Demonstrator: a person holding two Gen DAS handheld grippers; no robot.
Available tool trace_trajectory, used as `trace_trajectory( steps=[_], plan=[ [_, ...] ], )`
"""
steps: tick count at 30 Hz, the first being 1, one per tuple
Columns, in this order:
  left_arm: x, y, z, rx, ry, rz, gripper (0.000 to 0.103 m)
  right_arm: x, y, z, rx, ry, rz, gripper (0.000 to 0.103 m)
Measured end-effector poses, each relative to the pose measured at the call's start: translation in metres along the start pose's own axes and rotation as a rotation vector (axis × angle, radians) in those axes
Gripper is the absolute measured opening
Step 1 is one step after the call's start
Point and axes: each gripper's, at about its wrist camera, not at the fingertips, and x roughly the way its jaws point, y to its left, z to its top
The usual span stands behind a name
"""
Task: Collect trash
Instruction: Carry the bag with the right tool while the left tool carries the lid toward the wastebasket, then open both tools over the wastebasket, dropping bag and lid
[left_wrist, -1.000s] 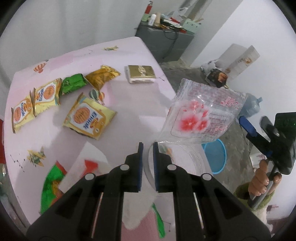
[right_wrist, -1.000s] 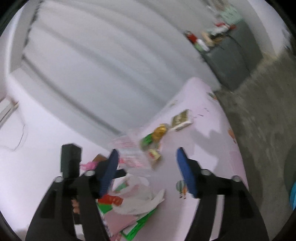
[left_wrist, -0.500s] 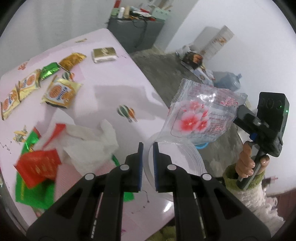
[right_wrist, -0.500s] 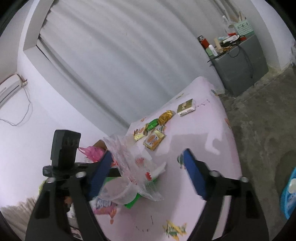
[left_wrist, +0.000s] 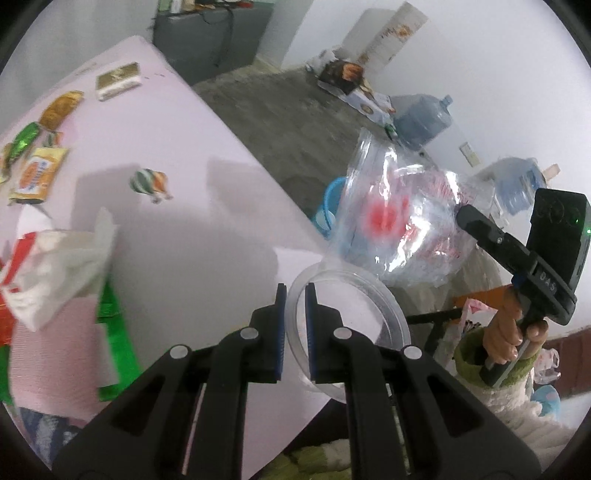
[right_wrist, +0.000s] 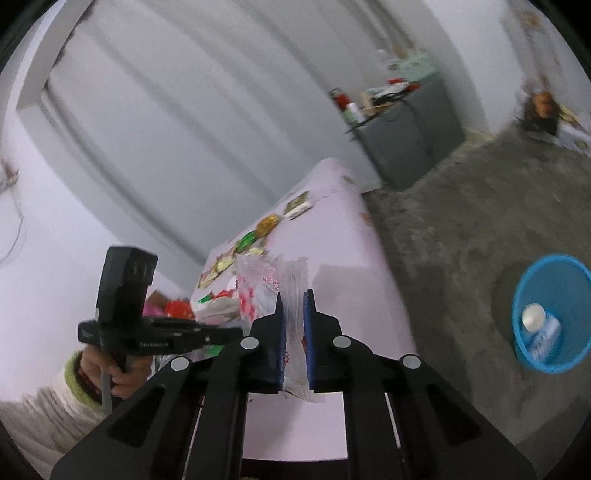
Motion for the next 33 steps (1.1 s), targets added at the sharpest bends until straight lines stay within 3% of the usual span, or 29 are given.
trace_trajectory(
  steps=[11,20,29,33],
  plan=[
    [0.042,-0.028,0.012,0.040,0.042,-0.002,0.008,-0.057,-0.070,-0.032,0.197,-0.143,-0.120,0.006],
    [0.073,-0.067,0.037,0.091,0.026,0.020,0.008,-0.087,-0.112,-0.036,0.270,-0.217,-0.267,0.006],
    [0.146,-0.136,0.073,0.170,0.036,0.073,0.008,-0.107,-0.176,-0.031,0.371,-0.262,-0.500,0.006],
    [0.198,-0.172,0.090,0.206,0.071,0.085,0.008,-0.101,-0.215,-0.031,0.452,-0.239,-0.555,0.006]
  ],
)
